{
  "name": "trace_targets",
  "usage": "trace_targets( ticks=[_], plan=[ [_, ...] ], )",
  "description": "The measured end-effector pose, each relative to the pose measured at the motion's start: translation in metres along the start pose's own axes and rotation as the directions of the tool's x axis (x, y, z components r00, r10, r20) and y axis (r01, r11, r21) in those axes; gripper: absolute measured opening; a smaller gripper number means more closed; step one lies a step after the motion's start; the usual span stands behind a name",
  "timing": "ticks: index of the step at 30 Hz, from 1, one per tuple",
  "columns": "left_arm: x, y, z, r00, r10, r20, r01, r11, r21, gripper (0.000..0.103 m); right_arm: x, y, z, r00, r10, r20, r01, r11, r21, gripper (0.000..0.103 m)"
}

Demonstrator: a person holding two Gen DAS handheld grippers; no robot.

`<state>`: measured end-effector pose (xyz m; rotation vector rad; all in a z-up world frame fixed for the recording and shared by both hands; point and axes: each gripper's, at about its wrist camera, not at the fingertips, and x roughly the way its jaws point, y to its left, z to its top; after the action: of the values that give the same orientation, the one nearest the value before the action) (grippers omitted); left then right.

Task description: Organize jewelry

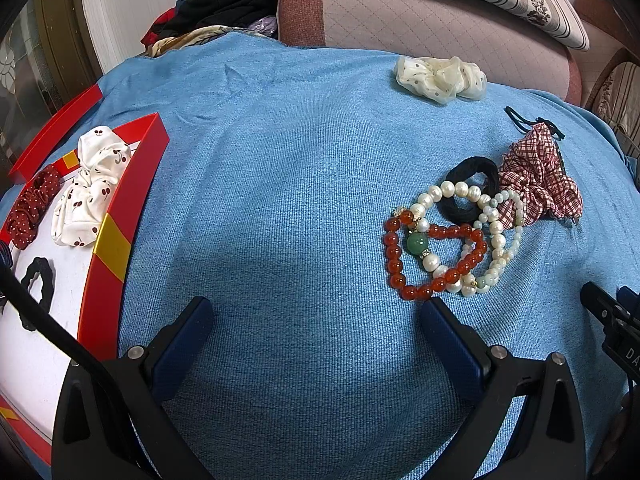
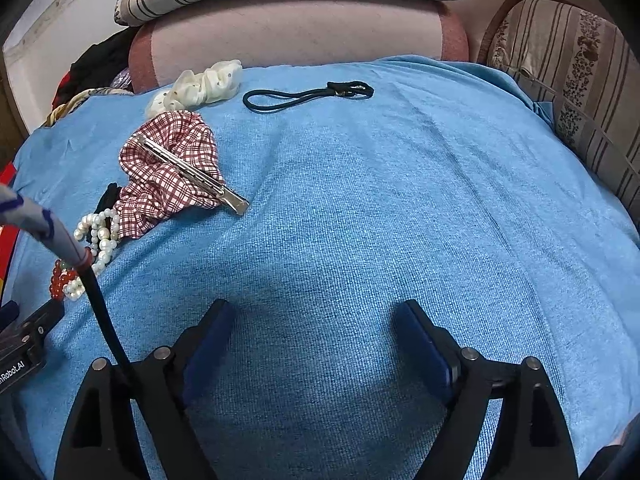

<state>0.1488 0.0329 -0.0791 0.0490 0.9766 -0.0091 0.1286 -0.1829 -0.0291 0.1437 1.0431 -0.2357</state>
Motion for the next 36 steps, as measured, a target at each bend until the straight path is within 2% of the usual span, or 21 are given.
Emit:
trace_targets(
  ticks=[14, 24, 36],
  plan=[
    [-0.001, 0.000, 0.000, 1.000, 0.000, 0.000, 0.000, 1.000, 0.000, 0.103, 0.001, -0.001, 0.000, 1.000, 0.009, 0.002, -0.009, 1.000, 0.008, 0.089],
    [-0.001, 0.001, 0.000, 1.000, 0.000, -0.001, 0.000, 1.000, 0.000, 0.103, 0.000, -0.004, -0.002, 0.997, 0.073, 0.014, -0.073, 0.997, 0.024, 0.096],
    [0.000, 0.000, 0.000, 1.000, 0.000, -0.001, 0.000, 1.000, 0.001, 0.103, -0.003, -0.010, -0.004, 0.989, 0.142, 0.035, -0.143, 0.988, 0.050, 0.100]
  ],
)
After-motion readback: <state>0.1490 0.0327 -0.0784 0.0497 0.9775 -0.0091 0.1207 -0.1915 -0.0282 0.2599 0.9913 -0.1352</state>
